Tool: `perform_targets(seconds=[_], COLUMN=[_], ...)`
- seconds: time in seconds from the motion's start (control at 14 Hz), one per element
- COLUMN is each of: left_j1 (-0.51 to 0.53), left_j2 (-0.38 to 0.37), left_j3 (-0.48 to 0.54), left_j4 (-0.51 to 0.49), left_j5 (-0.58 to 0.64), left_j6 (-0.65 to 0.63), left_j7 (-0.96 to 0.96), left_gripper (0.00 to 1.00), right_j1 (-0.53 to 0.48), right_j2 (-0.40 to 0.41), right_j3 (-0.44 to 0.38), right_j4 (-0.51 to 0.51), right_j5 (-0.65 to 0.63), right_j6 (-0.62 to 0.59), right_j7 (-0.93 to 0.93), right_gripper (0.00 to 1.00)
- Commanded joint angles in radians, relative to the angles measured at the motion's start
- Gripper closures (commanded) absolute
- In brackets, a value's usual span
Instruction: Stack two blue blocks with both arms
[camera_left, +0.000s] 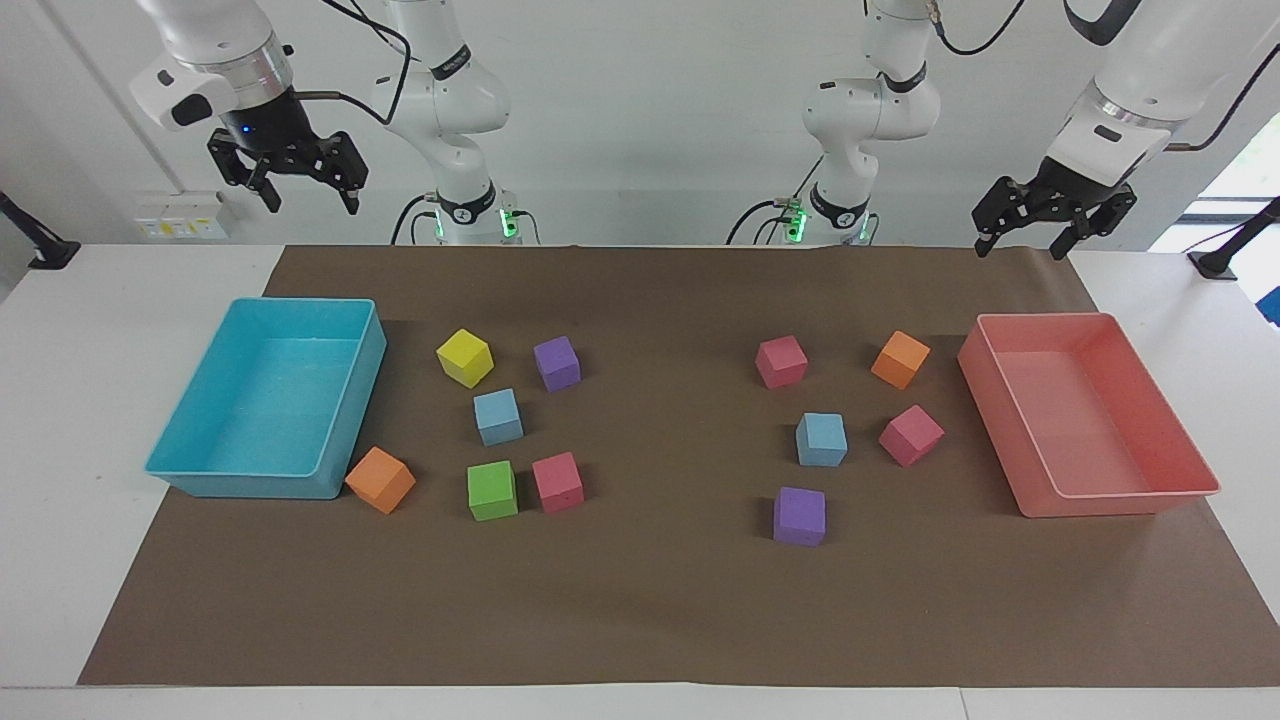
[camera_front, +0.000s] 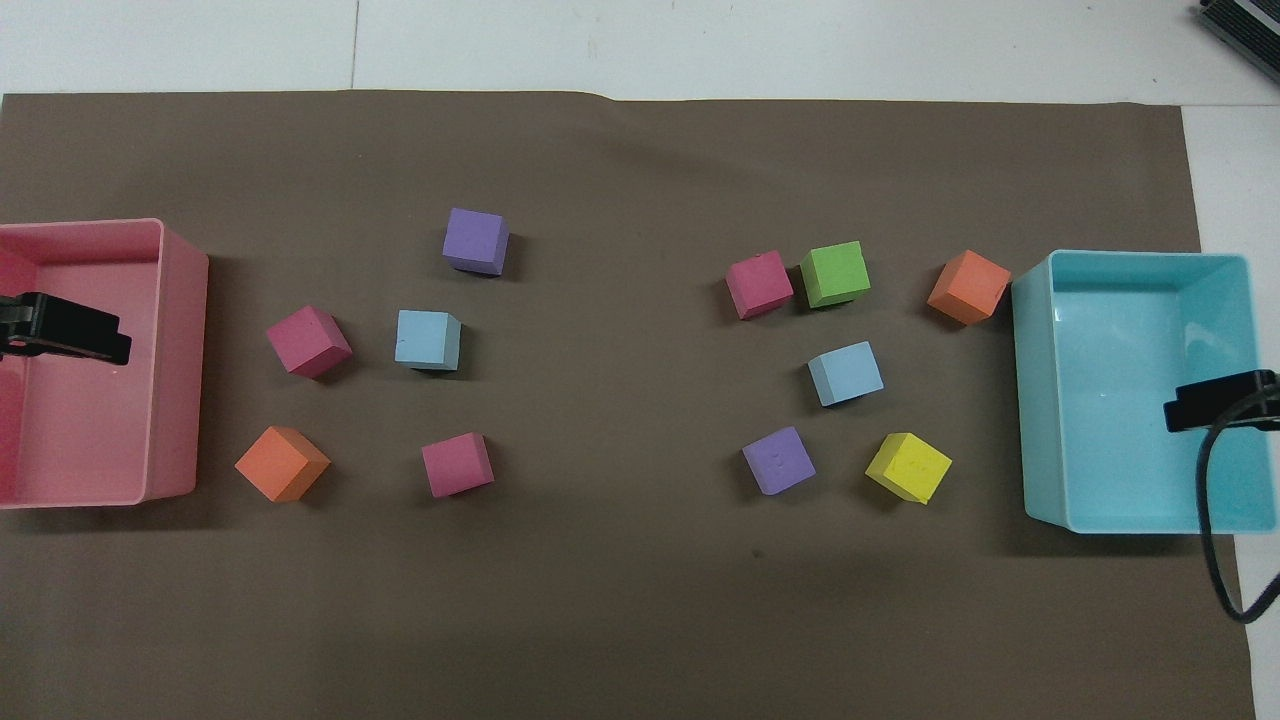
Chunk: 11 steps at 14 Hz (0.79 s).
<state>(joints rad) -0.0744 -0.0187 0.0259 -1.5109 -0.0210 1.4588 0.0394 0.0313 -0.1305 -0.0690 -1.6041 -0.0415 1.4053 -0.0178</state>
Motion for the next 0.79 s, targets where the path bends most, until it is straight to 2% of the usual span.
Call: perform_targets(seconds=[0.0,0.36,0.57,0.71], left_j1=[0.015,0.019,0.021,0.019], left_j2=[-0.013,-0.012,-0.012,-0.012], left_j3=[-0.008,-0.007,-0.007,-0.007], left_j4=[0.000,0.000,0.000,0.000], left_j5=[0.001,0.001,0.001,0.001], left_j6=[-0.093,-0.097,-0.097,-0.097], left_j7=[0.002,0.004,0.004,0.004], left_gripper=[0.00,0.00,0.00,0.00], right_j1=[-0.014,0.001,0.018,0.064], right_j2=[-0.011,-0.018,-0.015,-0.006], right_j3=[-0.006,0.011,0.012,0.012], right_j4=[0.003,-0.013,-0.123,-0.135], right_j5=[0.020,0.022,0.034,0.064], right_j6=[0.000,0.067,0.179,0.242], right_j7=[-0.014,-0.010,-0.027,-0.034], right_gripper=[0.00,0.00,0.00,0.00])
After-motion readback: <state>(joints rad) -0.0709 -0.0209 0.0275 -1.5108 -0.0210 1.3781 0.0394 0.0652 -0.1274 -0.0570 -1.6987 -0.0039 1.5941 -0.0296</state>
